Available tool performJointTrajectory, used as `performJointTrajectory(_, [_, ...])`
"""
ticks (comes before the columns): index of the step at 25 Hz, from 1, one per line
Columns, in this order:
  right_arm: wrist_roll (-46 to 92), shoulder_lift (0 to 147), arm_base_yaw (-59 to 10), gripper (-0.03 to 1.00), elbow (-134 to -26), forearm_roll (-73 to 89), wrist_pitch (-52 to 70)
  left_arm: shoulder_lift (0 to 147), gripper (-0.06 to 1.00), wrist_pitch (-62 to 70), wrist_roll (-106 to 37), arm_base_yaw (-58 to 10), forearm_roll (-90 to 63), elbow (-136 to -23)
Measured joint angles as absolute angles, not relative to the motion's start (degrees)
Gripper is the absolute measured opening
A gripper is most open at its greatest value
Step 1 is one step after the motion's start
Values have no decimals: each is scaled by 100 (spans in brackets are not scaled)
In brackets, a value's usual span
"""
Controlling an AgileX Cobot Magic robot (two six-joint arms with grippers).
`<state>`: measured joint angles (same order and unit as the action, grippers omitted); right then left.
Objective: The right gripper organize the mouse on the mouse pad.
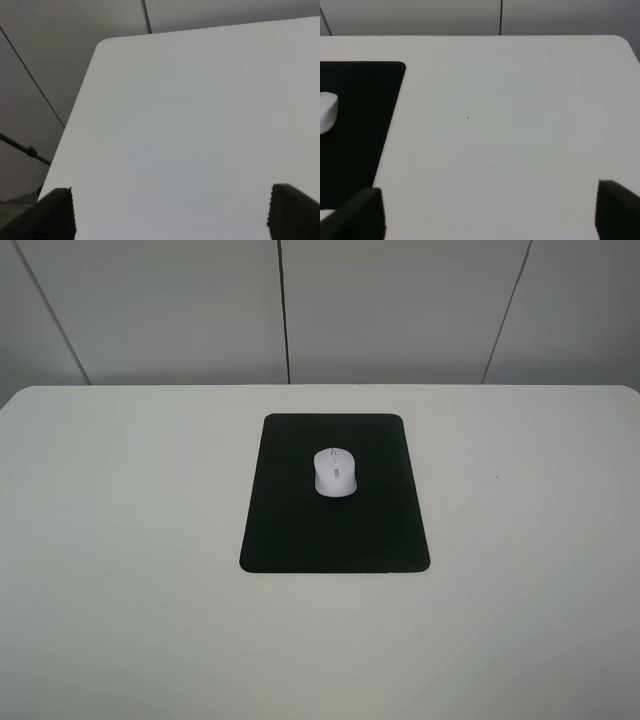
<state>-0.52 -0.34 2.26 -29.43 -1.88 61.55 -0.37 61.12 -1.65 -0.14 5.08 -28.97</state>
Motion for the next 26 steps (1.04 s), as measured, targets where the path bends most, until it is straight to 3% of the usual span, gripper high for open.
performJointTrajectory(26, [-52,-34,226,83,-2943,-188,6155,-37,79,6112,-165,-14,508,-2897])
